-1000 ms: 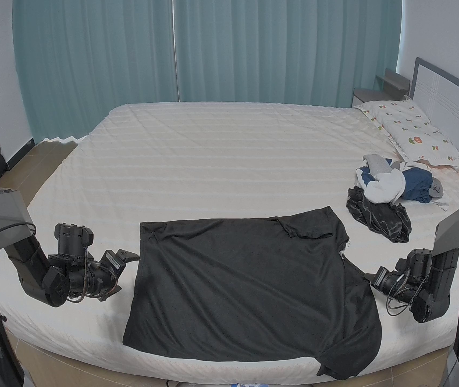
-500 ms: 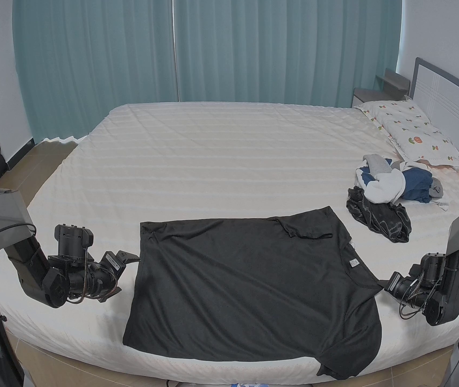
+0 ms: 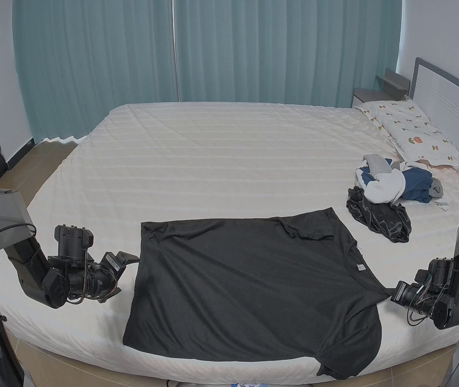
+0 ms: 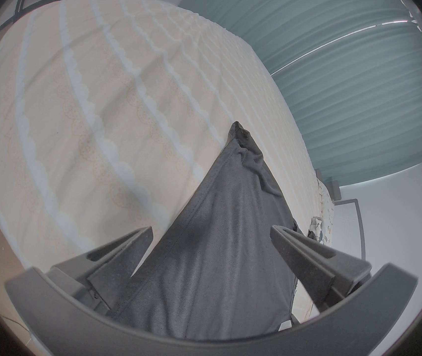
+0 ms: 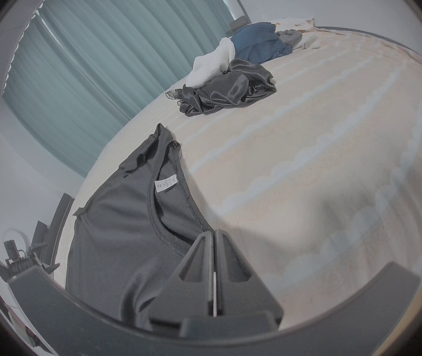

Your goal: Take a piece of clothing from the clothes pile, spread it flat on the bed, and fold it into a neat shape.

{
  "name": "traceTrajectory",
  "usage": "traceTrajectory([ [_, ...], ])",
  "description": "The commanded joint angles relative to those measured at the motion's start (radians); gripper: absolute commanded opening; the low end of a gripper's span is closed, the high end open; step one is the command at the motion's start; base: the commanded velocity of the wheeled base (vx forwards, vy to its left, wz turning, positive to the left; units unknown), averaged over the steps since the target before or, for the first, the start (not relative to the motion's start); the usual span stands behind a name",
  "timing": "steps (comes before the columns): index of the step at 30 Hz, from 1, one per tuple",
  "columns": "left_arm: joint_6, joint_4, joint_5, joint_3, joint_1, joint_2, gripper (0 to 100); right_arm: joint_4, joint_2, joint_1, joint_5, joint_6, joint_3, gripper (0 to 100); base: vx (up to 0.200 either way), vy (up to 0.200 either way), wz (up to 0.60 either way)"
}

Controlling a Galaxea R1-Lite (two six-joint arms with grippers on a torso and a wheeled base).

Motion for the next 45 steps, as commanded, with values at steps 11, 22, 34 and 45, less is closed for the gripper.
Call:
traceTrajectory([
  [11,0.013,0.000,0.008,0.034,-0.002,-0.007,100,-0.010,0.004,-0.012,0.004,-0.002,0.002,100,0.000,0.000,0.00],
  [22,0.158,0.000,0.013,0.120,-0.038,-0.009,100,-0.008,-0.119,-0.004,0.004,0.050,0.014,100,0.000,0.000,0.00],
  [34,0.159,0.001,0.014,0.128,-0.043,-0.004,100,-0.008,-0.105,-0.003,0.007,0.056,0.008,100,-0.100,0.000,0.00],
  [45,0.279,0.000,0.046,0.175,-0.124,0.002,100,-0.008,-0.084,-0.003,0.011,0.056,0.002,100,0.000,0.000,0.00],
])
